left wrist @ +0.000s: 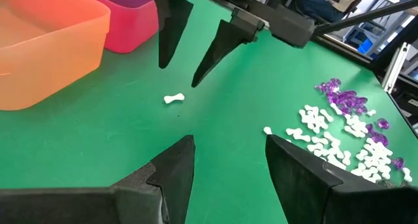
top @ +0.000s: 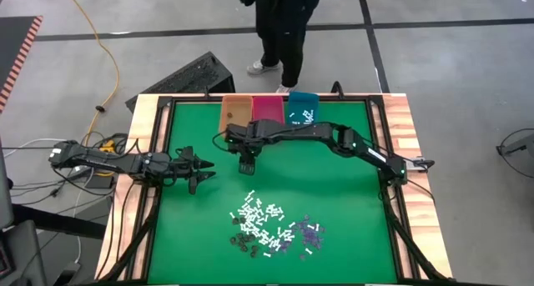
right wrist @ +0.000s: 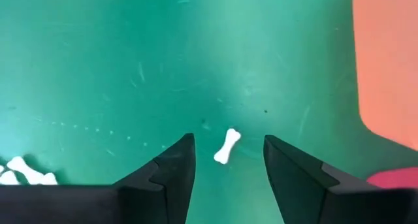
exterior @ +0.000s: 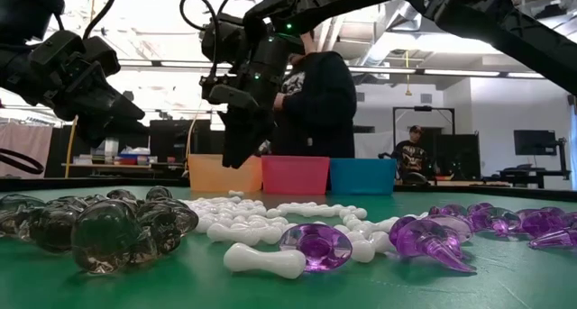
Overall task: Sort Halloween decoration
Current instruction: Put the white bone toy into the blue bin
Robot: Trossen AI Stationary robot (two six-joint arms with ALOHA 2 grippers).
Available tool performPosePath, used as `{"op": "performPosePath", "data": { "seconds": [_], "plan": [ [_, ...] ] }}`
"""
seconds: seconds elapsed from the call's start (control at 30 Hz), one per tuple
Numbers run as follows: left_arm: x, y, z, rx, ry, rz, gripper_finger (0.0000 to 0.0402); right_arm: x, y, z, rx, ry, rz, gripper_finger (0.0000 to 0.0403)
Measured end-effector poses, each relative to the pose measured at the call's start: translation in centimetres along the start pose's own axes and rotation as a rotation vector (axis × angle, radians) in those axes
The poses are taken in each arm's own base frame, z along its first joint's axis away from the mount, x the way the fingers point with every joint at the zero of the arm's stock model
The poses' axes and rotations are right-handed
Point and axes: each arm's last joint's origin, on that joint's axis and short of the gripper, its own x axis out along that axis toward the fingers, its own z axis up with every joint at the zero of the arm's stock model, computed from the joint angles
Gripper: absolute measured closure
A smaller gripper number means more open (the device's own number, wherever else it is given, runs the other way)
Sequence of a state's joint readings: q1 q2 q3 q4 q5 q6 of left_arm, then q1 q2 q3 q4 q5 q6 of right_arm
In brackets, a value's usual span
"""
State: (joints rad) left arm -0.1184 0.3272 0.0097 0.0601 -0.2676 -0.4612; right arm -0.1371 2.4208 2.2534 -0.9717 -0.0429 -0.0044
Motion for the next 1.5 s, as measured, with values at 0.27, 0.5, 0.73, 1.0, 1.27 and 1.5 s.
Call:
{"op": "performPosePath", "data": {
  "seconds": [0.27,0.5,0.73,1.0,1.27,1.5],
  "plan": [
    [0.0,-0.1,-0.1,-0.004,0.017,-0.027,0.0223,3.5,-0.2,-1.0,0.01,0.076,-0.001,0.0195],
    [0.0,-0.1,-0.1,-0.003,0.02,-0.029,0.0223,3.6,-0.2,-1.2,0.011,0.106,-0.006,0.022],
    [0.0,-0.1,-0.1,-0.002,0.019,-0.029,0.0223,3.6,-0.4,-1.4,0.015,0.117,-0.025,0.0344],
    [0.0,-0.1,-0.1,-0.002,0.019,-0.028,0.0223,3.7,-0.4,-1.4,0.014,0.121,-0.025,0.0379],
    [0.0,-0.1,-0.1,-0.004,0.019,-0.03,0.0223,1.5,-0.2,-1.3,0.01,0.126,-0.014,0.0387],
    [0.0,-0.1,-0.1,-0.005,0.026,-0.04,0.0223,-2.8,-0.6,-1.4,0.013,0.139,-0.02,0.0387]
  ]
}}
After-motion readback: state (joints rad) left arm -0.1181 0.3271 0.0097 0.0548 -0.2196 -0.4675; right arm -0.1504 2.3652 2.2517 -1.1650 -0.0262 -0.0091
